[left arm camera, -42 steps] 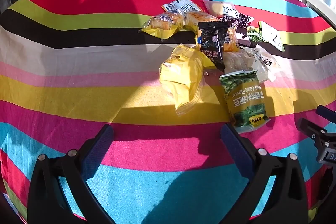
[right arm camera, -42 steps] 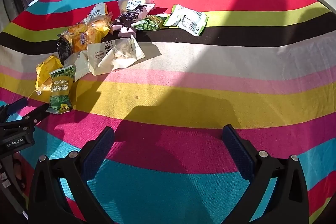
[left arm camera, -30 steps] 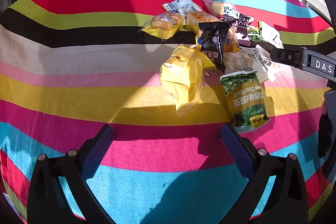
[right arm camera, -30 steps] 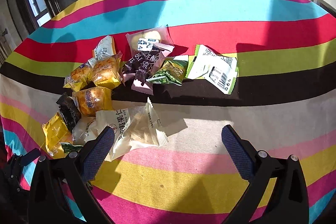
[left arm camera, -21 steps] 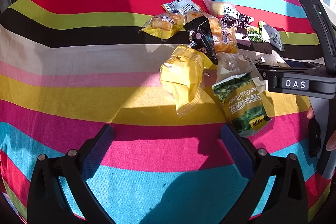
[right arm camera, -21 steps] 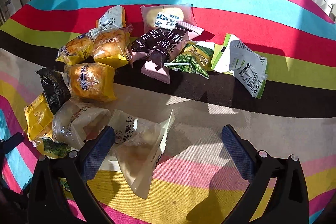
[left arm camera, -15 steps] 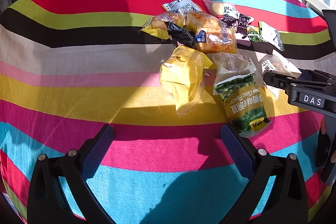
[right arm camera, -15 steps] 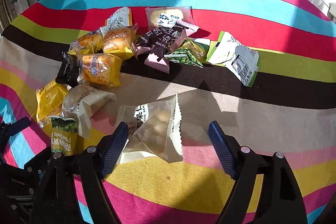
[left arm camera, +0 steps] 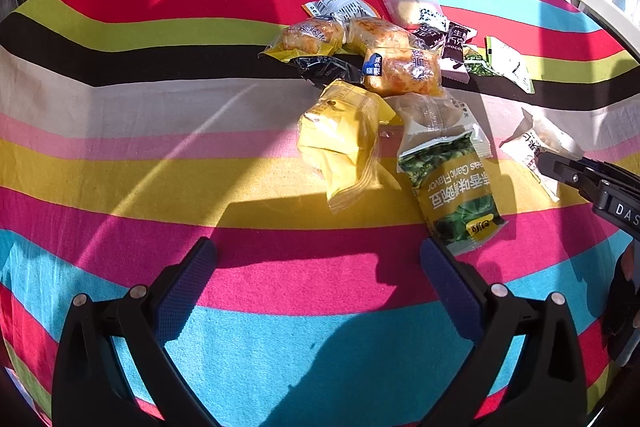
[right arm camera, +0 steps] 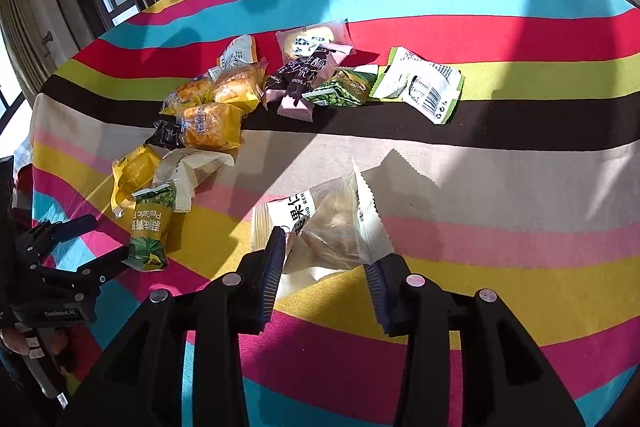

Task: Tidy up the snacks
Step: 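Grasp the green garlic-bread bag with the left tool while the right tool grasps a clear pastry bag, then carry both held snacks off the table toward the white box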

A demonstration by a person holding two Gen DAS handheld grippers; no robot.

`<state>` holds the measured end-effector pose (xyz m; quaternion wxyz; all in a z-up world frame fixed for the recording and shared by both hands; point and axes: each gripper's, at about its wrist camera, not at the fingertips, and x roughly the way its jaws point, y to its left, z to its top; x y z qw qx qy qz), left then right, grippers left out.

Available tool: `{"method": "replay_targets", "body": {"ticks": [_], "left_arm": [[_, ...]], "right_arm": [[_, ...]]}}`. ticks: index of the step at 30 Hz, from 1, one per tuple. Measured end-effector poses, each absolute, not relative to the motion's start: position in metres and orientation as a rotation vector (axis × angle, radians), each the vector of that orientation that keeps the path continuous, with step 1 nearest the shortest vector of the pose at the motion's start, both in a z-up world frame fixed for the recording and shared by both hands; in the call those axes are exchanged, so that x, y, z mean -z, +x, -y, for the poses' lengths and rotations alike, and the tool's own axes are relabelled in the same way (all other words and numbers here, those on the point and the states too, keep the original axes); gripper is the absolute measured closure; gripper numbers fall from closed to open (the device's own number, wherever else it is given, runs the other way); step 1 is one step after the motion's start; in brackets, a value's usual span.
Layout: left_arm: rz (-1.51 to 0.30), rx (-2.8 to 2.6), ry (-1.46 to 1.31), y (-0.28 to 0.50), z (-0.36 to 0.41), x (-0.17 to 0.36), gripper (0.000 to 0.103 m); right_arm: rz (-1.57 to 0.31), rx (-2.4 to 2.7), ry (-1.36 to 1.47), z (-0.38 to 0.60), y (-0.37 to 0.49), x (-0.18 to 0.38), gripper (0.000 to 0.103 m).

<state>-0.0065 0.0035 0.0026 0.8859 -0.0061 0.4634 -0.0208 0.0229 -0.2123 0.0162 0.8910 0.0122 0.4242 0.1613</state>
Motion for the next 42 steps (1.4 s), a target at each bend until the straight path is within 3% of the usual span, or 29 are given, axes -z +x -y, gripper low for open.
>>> {"method": "replay_targets", "body": {"ticks": [6, 13, 16, 18, 23, 35, 42], "left_arm": [[-0.909, 0.136, -0.167, -0.019, 0.009, -0.015, 0.001], [-0.918, 0.04, -0.053, 0.009, 0.057, -0.007, 0.003], [-0.937, 0.026, -0.004, 0.014, 0.061, -0.003, 0.018], [-0.911, 0.023, 0.042, 0.008, 0.065, -0.003, 0.044], [-0.885, 0.083, -0.066, -0.002, 0.047, -0.007, 0.049], [-0.851, 0.095, -0.215, -0.007, 0.027, -0.008, 0.049], [-0.712, 0.075, -0.284, -0.03, 0.01, -0.024, 0.049]], "right_arm": [[-0.878, -0.356, 0.107, 0.223, 0.026, -0.016, 0.069], [-0.835, -0.347, 0.21, 0.241, 0.022, -0.019, 0.071], [-0.831, -0.35, 0.222, 0.241, 0.021, -0.019, 0.071], [-0.83, -0.352, 0.225, 0.241, 0.021, -0.02, 0.071], [-0.813, -0.361, 0.236, 0.242, 0.018, -0.022, 0.071], [-0.807, -0.392, 0.249, 0.242, 0.019, -0.023, 0.072], [-0.798, -0.443, 0.216, 0.236, 0.013, -0.027, 0.074]]}}
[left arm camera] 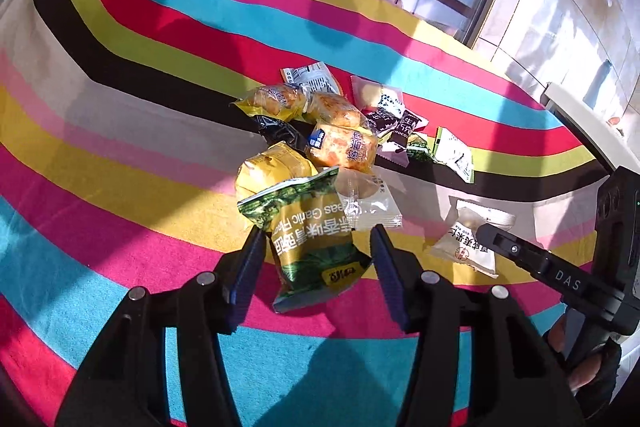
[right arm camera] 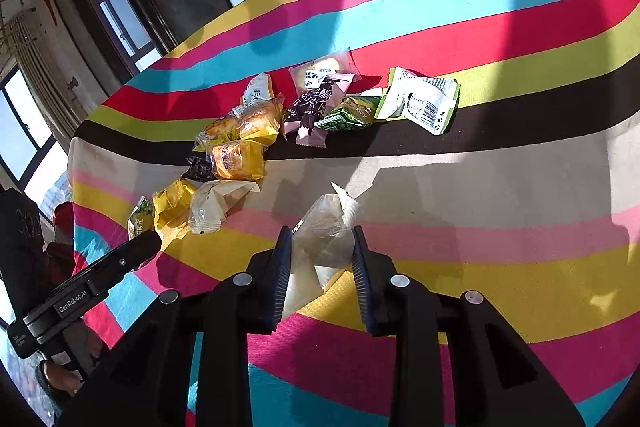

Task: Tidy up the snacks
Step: 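Carry both held snacks off the table toward the white box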

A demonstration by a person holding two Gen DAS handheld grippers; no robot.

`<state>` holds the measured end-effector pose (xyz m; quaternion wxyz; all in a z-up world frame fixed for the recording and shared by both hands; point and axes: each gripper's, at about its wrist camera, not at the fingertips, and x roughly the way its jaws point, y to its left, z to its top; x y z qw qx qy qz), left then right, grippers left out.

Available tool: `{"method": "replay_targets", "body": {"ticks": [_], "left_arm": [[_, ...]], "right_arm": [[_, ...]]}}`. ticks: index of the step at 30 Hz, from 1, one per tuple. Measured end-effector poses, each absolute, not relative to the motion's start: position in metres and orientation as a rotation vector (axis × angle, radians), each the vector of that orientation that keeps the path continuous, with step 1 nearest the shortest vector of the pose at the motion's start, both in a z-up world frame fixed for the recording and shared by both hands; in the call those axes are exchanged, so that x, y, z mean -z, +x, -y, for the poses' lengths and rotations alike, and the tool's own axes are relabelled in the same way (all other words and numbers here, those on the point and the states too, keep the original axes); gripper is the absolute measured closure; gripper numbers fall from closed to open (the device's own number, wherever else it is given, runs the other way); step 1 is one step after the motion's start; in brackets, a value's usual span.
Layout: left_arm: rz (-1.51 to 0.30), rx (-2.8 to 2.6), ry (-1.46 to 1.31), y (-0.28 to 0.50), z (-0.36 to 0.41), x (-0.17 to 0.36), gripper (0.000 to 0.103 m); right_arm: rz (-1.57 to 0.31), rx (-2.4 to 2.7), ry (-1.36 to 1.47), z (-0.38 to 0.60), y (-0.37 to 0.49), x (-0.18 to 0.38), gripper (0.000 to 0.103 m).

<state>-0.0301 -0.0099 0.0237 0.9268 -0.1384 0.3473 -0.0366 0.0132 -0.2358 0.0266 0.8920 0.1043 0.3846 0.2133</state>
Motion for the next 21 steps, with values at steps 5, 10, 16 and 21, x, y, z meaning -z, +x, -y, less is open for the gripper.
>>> {"method": "replay_targets", "body": {"ticks": [5, 10, 16, 21], "left_arm": [[-0.674, 0.065, -0.297, -0.065, -0.006, -0.029, 0.049], [-0.651, 0.044, -0.299, -0.097, -0.025, -0.028, 0.049], [-0.634, 0.031, -0.312, -0.117, -0.043, -0.029, 0.049], [-0.631, -0.027, -0.3, -0.135, -0.069, -0.027, 0.049]], "right_arm": [[-0.793, -0.495, 0.309, 0.241, -0.005, -0.029, 0.074], [-0.767, -0.556, 0.327, 0.23, -0.033, -0.031, 0.074], [-0.769, -0.631, 0.313, 0.209, -0.058, -0.033, 0.074], [-0.781, -0.674, 0.275, 0.189, -0.071, -0.033, 0.074]]}}
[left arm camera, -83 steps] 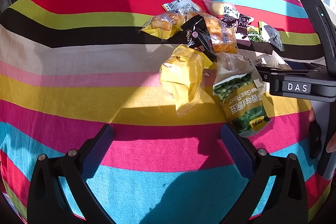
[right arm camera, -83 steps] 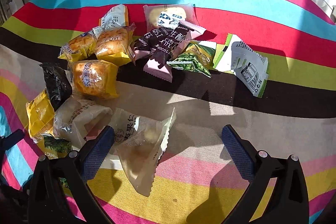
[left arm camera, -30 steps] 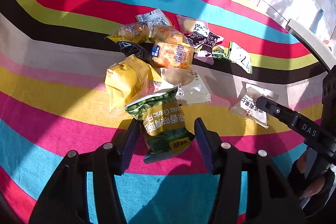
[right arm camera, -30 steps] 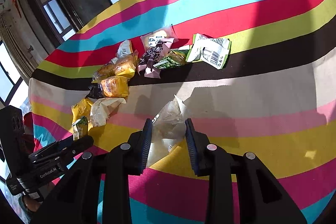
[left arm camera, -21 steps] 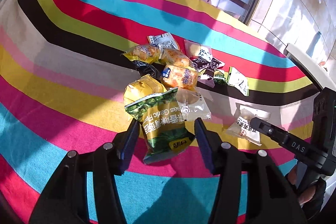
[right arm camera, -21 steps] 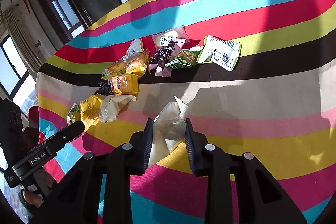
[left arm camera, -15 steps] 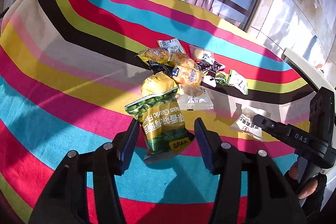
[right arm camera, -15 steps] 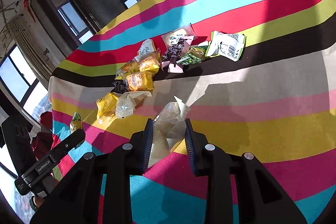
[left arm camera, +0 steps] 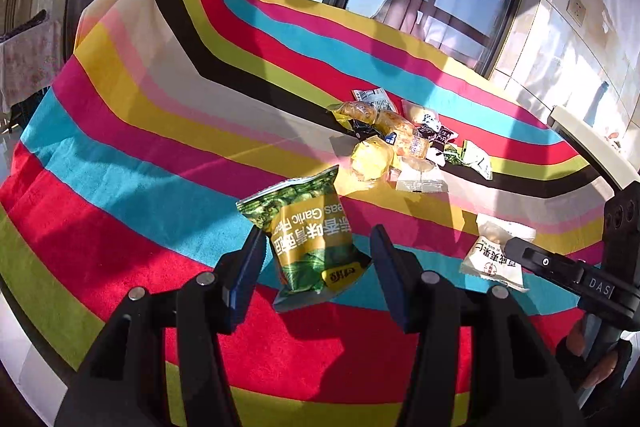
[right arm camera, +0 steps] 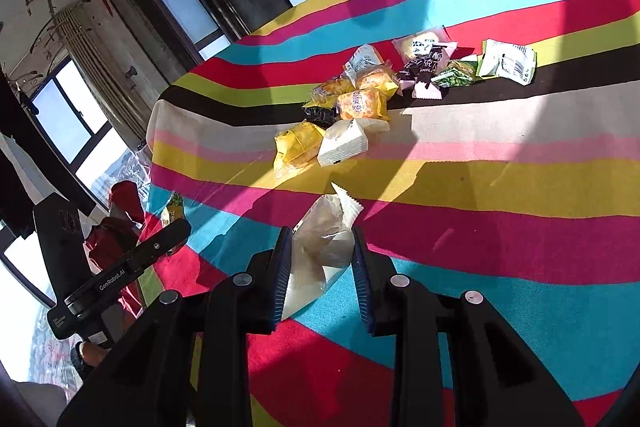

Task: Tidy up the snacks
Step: 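Carry both held snacks off the table toward the white box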

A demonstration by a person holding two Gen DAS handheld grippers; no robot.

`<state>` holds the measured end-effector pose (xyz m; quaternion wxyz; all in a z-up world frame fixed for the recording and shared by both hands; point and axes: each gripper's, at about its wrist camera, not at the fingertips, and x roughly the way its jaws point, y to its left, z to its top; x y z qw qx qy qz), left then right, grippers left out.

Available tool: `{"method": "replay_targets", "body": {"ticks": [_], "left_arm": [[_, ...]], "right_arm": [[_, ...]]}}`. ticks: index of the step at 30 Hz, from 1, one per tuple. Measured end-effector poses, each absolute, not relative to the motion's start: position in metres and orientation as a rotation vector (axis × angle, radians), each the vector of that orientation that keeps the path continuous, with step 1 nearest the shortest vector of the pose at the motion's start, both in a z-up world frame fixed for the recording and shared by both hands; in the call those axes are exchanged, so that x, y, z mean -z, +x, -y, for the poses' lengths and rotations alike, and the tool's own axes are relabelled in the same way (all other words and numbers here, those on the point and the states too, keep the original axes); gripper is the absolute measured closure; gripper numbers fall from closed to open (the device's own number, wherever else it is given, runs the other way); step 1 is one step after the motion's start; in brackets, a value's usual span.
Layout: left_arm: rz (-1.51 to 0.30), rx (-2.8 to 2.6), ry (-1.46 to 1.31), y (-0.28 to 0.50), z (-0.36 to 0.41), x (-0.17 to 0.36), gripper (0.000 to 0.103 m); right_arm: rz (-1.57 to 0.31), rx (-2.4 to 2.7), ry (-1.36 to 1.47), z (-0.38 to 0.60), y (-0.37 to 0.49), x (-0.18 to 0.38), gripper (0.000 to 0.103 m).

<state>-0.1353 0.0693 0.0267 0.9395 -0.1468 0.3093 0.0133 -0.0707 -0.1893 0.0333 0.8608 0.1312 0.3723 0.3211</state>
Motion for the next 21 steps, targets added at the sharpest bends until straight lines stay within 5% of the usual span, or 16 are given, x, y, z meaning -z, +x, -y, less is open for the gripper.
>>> {"method": "replay_targets", "body": {"ticks": [21], "left_arm": [[-0.742, -0.42, -0.203, -0.263, -0.175, 0.005, 0.049]], "right_arm": [[-0.889, -0.98, 0.207, 0.073, -0.108, -0.03, 0.074]]}}
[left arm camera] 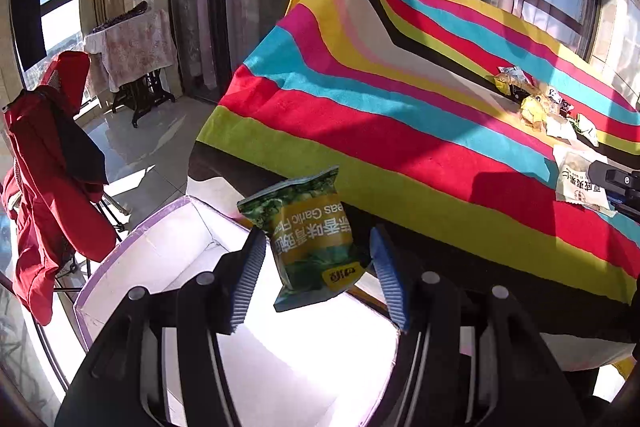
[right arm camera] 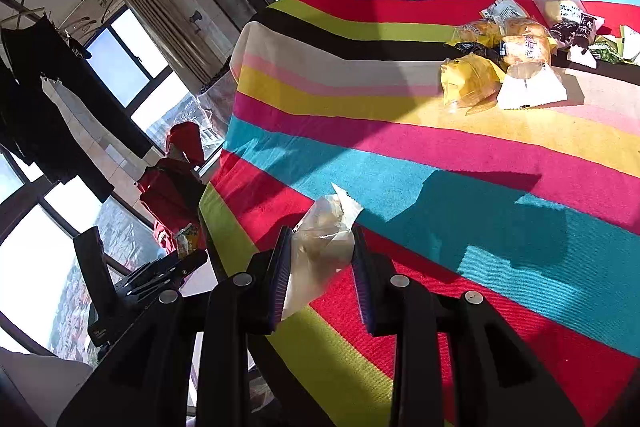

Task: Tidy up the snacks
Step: 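Carry both held snacks off the table toward the white box, then open both tools to drop the snacks into the white box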

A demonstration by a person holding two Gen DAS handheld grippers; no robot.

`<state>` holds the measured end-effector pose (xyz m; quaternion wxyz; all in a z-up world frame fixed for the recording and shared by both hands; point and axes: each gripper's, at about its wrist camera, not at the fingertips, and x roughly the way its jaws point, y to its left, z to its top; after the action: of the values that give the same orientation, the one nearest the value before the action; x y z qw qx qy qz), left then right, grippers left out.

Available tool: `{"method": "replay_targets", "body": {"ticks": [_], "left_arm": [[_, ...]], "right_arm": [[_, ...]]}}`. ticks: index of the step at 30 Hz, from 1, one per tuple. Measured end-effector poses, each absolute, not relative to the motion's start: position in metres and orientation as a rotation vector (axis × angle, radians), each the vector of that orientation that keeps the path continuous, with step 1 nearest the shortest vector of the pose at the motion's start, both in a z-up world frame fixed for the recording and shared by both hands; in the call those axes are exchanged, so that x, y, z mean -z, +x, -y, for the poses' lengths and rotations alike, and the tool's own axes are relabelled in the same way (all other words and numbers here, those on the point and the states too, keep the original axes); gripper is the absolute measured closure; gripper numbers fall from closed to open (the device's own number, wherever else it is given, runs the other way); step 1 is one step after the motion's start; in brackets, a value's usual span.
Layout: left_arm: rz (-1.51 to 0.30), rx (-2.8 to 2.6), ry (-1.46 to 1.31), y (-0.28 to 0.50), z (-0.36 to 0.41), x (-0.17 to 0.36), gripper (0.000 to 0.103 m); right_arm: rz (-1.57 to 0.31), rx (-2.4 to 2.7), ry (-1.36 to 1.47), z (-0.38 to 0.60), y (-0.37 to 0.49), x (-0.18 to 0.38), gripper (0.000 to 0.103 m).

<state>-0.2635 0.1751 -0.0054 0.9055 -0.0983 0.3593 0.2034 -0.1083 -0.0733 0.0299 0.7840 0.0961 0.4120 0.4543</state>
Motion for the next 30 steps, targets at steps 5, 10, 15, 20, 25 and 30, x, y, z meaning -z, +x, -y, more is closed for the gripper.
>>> {"method": "replay_targets", "body": {"ticks": [5, 10, 15, 20, 25, 30], "left_arm": [[-0.782, -0.489, -0.226, -0.282, -0.198, 0.019, 0.049], [-0.799, -0.554, -0.256, -0.301, -0.219, 0.03, 0.049], [-0.831, -0.619, -0.269, -0.319, -0.236, 0.042, 0.048], [-0.856, -0.745, -0.311, -0.338, -0.261, 0.051, 0.026], [-0.791, -0.858, -0.326, -0.354, -0.276, 0.04, 0.002], [-0.776, -0.795, -0.295, -0.336, -0.261, 0.027, 0.002]], "right_arm": [[-0.895, -1.112, 0.12, 0.032, -0.144, -0.039, 0.074], [-0.874, -1.235, -0.052, -0.017, -0.193, -0.046, 0.074], [-0.896, -1.327, -0.223, -0.059, -0.234, -0.032, 0.073], [-0.926, -1.392, -0.363, -0.09, -0.266, -0.009, 0.063], [-0.946, -1.363, -0.323, -0.088, -0.259, -0.003, 0.03], [-0.922, -1.262, -0.139, -0.048, -0.221, -0.02, 0.03]]}}
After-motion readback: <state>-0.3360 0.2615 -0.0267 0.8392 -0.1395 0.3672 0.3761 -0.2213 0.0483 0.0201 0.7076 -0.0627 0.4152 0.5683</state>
